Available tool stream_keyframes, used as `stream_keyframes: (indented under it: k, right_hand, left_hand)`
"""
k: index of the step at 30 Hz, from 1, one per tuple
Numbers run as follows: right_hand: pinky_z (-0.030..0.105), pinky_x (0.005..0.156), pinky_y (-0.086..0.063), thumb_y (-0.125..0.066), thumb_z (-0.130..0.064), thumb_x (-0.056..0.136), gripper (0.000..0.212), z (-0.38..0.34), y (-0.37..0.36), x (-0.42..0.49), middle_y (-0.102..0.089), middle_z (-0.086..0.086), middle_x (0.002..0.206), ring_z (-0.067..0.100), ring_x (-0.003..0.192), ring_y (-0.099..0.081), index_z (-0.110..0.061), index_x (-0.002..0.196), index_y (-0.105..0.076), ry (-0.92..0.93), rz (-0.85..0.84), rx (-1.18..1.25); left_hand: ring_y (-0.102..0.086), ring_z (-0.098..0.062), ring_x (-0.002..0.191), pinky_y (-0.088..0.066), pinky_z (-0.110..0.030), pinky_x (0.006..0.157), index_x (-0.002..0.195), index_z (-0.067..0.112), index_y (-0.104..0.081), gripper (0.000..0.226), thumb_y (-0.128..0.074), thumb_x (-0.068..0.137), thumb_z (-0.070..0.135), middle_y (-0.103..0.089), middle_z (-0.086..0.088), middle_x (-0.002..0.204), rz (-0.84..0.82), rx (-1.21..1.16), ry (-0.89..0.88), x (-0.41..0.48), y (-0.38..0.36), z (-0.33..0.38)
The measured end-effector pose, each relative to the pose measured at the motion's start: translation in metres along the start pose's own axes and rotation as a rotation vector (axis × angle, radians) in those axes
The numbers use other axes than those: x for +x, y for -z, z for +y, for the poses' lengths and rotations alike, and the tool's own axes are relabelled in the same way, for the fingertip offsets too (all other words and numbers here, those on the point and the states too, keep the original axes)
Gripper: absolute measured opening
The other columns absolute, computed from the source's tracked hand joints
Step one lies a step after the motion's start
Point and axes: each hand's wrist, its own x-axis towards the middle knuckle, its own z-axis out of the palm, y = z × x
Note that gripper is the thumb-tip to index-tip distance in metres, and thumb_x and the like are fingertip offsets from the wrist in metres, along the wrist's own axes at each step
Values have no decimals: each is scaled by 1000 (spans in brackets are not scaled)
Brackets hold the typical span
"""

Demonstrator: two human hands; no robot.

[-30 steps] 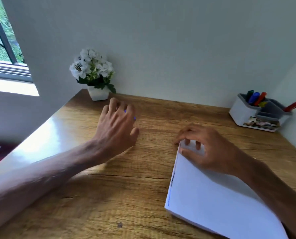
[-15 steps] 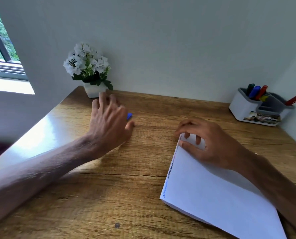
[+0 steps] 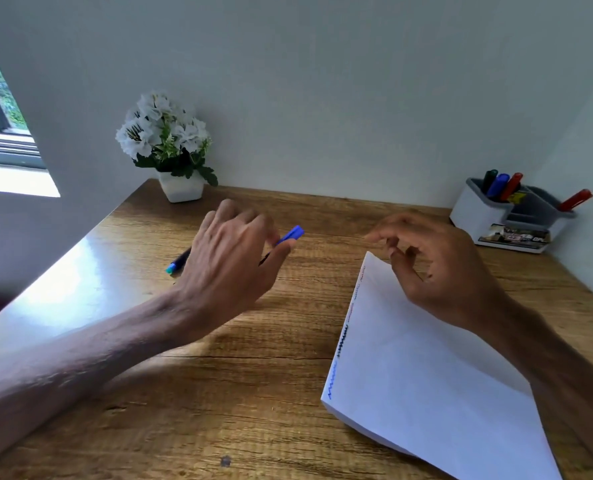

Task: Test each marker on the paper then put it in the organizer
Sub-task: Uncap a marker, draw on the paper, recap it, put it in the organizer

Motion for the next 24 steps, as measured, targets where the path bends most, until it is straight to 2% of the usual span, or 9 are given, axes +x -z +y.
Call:
stream_keyframes:
  k: [2, 6, 7, 9, 12, 15, 18, 21, 24]
  right_hand:
    - [26, 65, -53, -66, 9, 86, 34, -2, 1, 0, -65, -12, 100, 7, 86, -61, -17, 106, -75, 9, 27, 2]
    - [29, 64, -53, -66, 10, 83, 35, -5, -1, 0, -68, -9, 99, 9, 86, -64, -16, 104, -77, 19, 36, 16]
    - [29, 64, -54, -66, 10, 83, 35, -6, -2, 0, -69, -9, 99, 10, 86, -64, -16, 103, -77, 20, 39, 31]
    - [28, 63, -54, -68, 7, 87, 28, -11, -3, 0, -72, -8, 99, 9, 85, -66, -16, 102, -78, 19, 52, 75]
    - [24, 64, -54, -64, -15, 97, 15, -21, -3, 0, -74, -12, 96, 4, 87, -68, -18, 103, -78, -15, 51, 162]
    - [25, 63, -57, -55, -35, 102, 28, -30, -5, -1, -76, -15, 92, 7, 85, -72, -19, 107, -77, -76, -26, 299]
    - [24, 63, -55, -53, -43, 98, 35, -36, -4, -2, -77, -10, 92, 15, 84, -74, -21, 113, -76, -111, -139, 467]
    - [34, 68, -59, -66, -42, 95, 29, -38, -5, 0, -77, -8, 88, 19, 83, -74, -26, 118, -74, -128, -207, 494]
    - [32, 68, -57, -68, -32, 96, 19, -34, -3, 1, -76, -12, 85, 14, 79, -72, -26, 112, -77, -102, -167, 398]
  left_hand:
    - [-55, -13, 82, -44, -34, 71, 87, 28, -67, 29, -58, 95, 54, -70, 12, 79, -18, -182, 40, -2, 6, 8]
    - [-60, 0, 58, -40, -13, 57, 91, 28, -70, 20, -66, 95, 47, -73, 14, 68, -167, -555, 212, -3, 14, 25]
    - [-60, 1, 56, -41, -13, 57, 94, 26, -72, 19, -67, 95, 45, -75, 12, 69, -206, -665, 262, -2, 16, 28]
    - [-62, -8, 59, -45, -21, 57, 99, 17, -74, 21, -69, 95, 37, -79, 1, 76, -268, -931, 358, 0, 19, 29]
    - [-66, -15, 66, -53, -22, 58, 103, 2, -73, 28, -69, 94, 28, -79, -13, 87, -314, -1199, 453, 1, 23, 27]
    - [-71, -16, 73, -56, -20, 68, 108, -5, -70, 33, -70, 93, 25, -77, -18, 89, -373, -1363, 486, 1, 26, 29]
    - [-76, -18, 83, -58, -19, 74, 115, -7, -66, 35, -69, 93, 20, -78, -18, 99, -397, -1502, 504, 0, 27, 31]
    - [-77, -18, 86, -58, -20, 74, 112, -2, -67, 29, -69, 92, 19, -78, -18, 102, -393, -1553, 488, -3, 25, 34]
    - [-76, -23, 78, -60, -24, 69, 105, 3, -68, 24, -73, 88, 18, -78, -19, 93, -341, -1461, 433, -3, 23, 33]
